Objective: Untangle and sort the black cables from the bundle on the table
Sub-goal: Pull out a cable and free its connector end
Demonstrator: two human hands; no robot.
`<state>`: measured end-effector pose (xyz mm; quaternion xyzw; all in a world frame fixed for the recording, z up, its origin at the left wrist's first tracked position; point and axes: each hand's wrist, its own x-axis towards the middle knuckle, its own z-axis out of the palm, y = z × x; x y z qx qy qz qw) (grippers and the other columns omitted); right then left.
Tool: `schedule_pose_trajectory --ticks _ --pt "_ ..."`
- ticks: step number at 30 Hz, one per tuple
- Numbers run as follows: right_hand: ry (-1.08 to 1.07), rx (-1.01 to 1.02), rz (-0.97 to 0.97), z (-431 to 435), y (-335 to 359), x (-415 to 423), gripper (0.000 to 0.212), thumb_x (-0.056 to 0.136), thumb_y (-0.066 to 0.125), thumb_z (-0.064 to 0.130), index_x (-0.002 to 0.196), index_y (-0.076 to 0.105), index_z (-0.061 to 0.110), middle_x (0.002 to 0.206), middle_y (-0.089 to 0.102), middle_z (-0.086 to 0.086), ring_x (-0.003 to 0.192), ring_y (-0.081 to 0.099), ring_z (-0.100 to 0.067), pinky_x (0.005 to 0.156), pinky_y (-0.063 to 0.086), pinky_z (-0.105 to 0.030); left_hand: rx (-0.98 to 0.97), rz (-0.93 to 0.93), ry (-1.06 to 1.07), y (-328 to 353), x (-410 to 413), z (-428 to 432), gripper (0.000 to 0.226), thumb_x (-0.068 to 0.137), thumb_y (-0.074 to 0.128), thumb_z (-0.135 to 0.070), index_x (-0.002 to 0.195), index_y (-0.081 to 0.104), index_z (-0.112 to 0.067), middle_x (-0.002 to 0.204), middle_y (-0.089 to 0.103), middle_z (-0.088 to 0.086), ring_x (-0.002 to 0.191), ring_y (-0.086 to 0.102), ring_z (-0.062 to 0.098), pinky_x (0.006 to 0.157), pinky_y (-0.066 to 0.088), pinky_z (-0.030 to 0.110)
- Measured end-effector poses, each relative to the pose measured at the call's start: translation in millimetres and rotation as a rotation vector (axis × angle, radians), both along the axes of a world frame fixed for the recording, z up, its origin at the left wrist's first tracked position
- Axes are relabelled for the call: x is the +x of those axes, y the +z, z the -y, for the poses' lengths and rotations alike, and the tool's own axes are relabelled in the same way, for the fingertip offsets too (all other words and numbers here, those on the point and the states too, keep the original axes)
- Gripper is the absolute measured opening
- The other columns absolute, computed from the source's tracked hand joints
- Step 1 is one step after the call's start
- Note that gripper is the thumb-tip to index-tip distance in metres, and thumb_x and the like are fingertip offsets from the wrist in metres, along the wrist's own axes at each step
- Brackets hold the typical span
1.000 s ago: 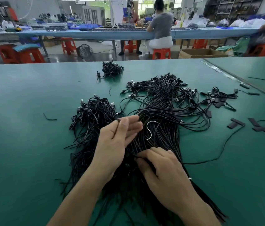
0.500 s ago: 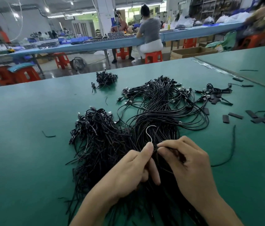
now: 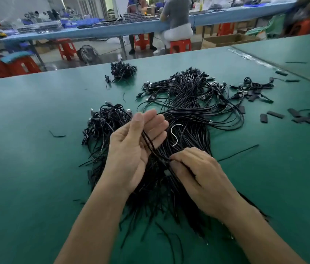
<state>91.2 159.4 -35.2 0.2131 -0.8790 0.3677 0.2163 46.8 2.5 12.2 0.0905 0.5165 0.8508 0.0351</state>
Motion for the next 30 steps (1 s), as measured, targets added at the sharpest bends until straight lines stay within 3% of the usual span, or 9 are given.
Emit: schedule_pose_trajectory --ticks 3,6,9,14,17,21,25,28,30 --pt "-0.055 0.006 -0.086 -1 -2 -2 0.018 0.098 0.049 0.03 0.092 0.063 0.019 0.082 0.045 0.022 0.077 0.043 -0.003 0.075 0.037 -0.024 -0.507 -0.081 -0.022 -6 6 -6 0.03 0.101 0.05 -0.031 0.098 0.075 -0.015 0.09 0.078 0.002 0.089 0.074 0.013 0.079 0.059 0.026" --pt "-0.096 -0.046 -0.121 -3 -4 -2 0.017 0.093 0.058 0.034 0.089 0.065 0.019 0.081 0.043 0.022 0.076 0.042 0.001 0.075 0.033 -0.014 -1.005 -0.118 -0.141 -5 12 -9 0.049 0.105 0.045 -0.036 0.065 0.066 -0.018 0.055 0.063 -0.01 0.05 0.059 0.004 0.056 0.047 0.026" --pt "-0.128 -0.192 -0.098 -6 -4 -2 0.017 0.09 0.064 0.037 0.084 0.063 0.021 0.081 0.052 0.019 0.077 0.051 -0.001 0.072 0.036 -0.01 -0.874 0.089 -0.348 -1 14 -2 0.057 0.107 0.039 -0.036 0.067 0.069 -0.008 0.047 0.054 -0.001 0.04 0.053 0.013 0.044 0.047 0.024" --pt "-0.092 -0.278 -0.056 -8 -3 -5 0.018 0.097 0.058 0.028 0.1 0.074 0.019 0.083 0.063 0.011 0.078 0.059 -0.006 0.069 0.043 -0.013 -0.451 0.187 -0.589 12 14 11 0.054 0.103 0.044 -0.042 0.056 0.057 -0.017 0.044 0.026 -0.01 0.035 0.025 0.004 0.036 0.032 0.018" --pt "-0.071 -0.184 0.04 -7 -5 -4 0.027 0.098 0.053 0.038 0.103 0.073 0.021 0.082 0.064 0.012 0.077 0.059 -0.006 0.068 0.047 -0.024 -0.1 0.207 -0.621 18 14 9 0.046 0.099 0.045 -0.039 0.059 0.058 -0.02 0.046 0.032 -0.012 0.037 0.032 0.001 0.038 0.038 0.017" --pt "0.015 -0.021 0.012 -1 -6 -1 0.031 0.1 0.048 0.041 0.109 0.07 0.02 0.081 0.051 0.02 0.078 0.049 -0.002 0.071 0.039 -0.018 0.217 0.174 -0.308 14 9 -1 0.048 0.1 0.043 -0.035 0.084 0.078 -0.007 0.07 0.069 0.0 0.063 0.069 0.011 0.062 0.059 0.025" --pt "-0.009 0.001 -0.095 -2 -3 0 0.026 0.098 0.049 0.031 0.098 0.069 0.014 0.081 0.055 0.013 0.078 0.049 -0.009 0.075 0.042 -0.025 -0.021 0.035 -0.123 -1 6 -5 0.042 0.092 0.047 -0.033 0.113 0.067 -0.003 0.106 0.076 0.013 0.103 0.073 0.024 0.085 0.059 0.03" --pt "-0.034 0.022 -0.145 -3 -3 -1 0.016 0.093 0.059 0.031 0.089 0.067 0.017 0.084 0.047 0.021 0.078 0.044 -0.006 0.075 0.043 -0.029 -0.489 -0.066 -0.059 -9 8 -8 0.032 0.101 0.047 -0.03 0.103 0.073 -0.011 0.097 0.078 0.005 0.094 0.074 0.016 0.079 0.058 0.024" --pt "-0.033 -0.012 -0.149 -4 -4 -1 0.011 0.087 0.069 0.03 0.088 0.068 0.019 0.085 0.046 0.024 0.078 0.045 -0.005 0.076 0.044 -0.028 -0.818 -0.118 -0.107 -9 12 -10 0.04 0.105 0.046 -0.029 0.075 0.07 -0.02 0.07 0.071 -0.006 0.067 0.068 0.006 0.063 0.054 0.022"
